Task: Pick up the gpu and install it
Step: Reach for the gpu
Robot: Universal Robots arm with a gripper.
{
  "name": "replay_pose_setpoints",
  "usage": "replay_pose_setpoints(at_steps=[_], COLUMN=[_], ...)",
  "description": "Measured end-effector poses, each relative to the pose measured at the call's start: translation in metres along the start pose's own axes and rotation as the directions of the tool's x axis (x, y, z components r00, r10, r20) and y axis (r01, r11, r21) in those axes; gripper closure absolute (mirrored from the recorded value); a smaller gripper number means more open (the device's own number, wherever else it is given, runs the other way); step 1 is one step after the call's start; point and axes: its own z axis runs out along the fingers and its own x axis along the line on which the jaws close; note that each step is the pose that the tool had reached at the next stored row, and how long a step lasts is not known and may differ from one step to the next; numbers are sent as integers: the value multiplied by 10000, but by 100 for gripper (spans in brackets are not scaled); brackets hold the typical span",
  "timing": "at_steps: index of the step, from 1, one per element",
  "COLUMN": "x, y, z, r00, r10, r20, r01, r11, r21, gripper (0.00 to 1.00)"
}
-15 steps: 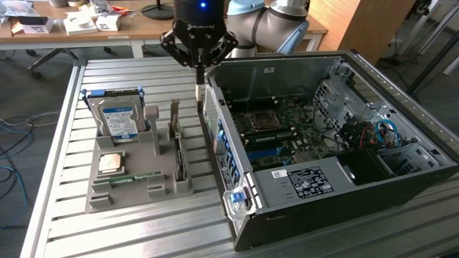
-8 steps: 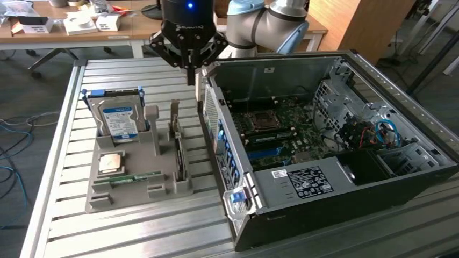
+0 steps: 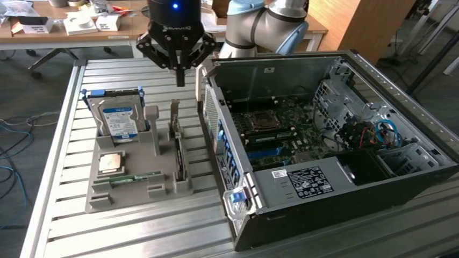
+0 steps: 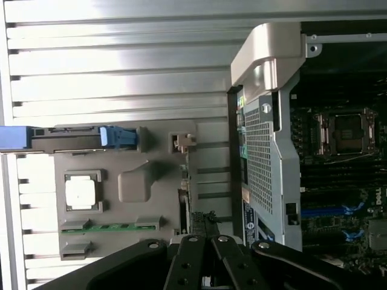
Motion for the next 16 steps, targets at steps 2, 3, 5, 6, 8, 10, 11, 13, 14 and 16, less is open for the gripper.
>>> replay_pose_setpoints(at_steps=[2,3,5,6,8,10,11,13,14,16], x=[46,65,100,114,120,121,121,121,122,122], y=[-3,-4,-7,-8,-9,-9,-9,-9,-9,-11], z=[2,2,3,3,3,3,3,3,3,3], r00=[10000,10000,10000,10000,10000,10000,10000,10000,10000,10000], r10=[4,6,8,8,7,7,8,7,8,8], r20=[1,0,1,1,1,1,0,1,1,1], r01=[-4,-6,-8,-8,-7,-7,-8,-7,-8,-8], r11=[10000,10000,10000,10000,10000,10000,10000,10000,10000,10000], r21=[0,0,0,-1,0,0,0,0,0,-1], gripper=[89,89,89,89,89,89,89,89,89,89])
